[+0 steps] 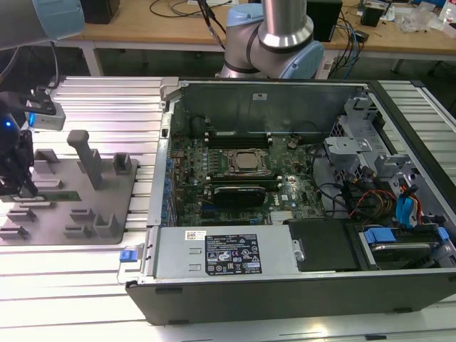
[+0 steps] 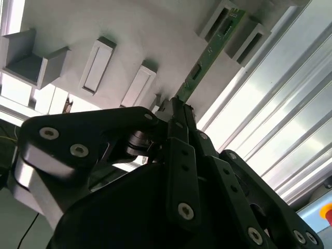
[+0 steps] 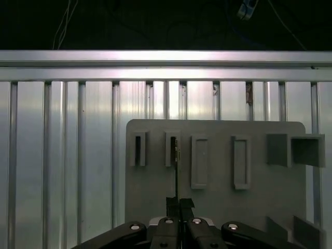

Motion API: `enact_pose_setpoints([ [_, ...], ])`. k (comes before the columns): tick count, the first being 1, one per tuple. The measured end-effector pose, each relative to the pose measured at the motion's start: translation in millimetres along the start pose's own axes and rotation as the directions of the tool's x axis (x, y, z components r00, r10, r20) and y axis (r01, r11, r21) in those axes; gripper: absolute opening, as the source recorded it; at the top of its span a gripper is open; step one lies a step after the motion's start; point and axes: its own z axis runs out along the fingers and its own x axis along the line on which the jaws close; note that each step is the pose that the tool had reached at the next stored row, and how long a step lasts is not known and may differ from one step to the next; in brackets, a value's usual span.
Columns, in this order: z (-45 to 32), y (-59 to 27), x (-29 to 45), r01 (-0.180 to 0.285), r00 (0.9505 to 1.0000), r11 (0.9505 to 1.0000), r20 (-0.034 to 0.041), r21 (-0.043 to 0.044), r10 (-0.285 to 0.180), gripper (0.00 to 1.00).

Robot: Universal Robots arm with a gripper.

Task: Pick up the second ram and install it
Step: 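Pick up the second ram and move it above second insertion slot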

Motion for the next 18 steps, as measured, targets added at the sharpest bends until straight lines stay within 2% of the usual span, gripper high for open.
enact_pose_setpoints([
  [16, -22.3, 0.9, -1.4, 0.000, 1.0000, 1.0000, 0.0000, -0.0001, 0.000, 0.09],
  [18, -28.8, 1.1, -1.6, 0.000, 1.0000, 1.0000, 0.0001, 0.0000, 0.000, 0.09],
])
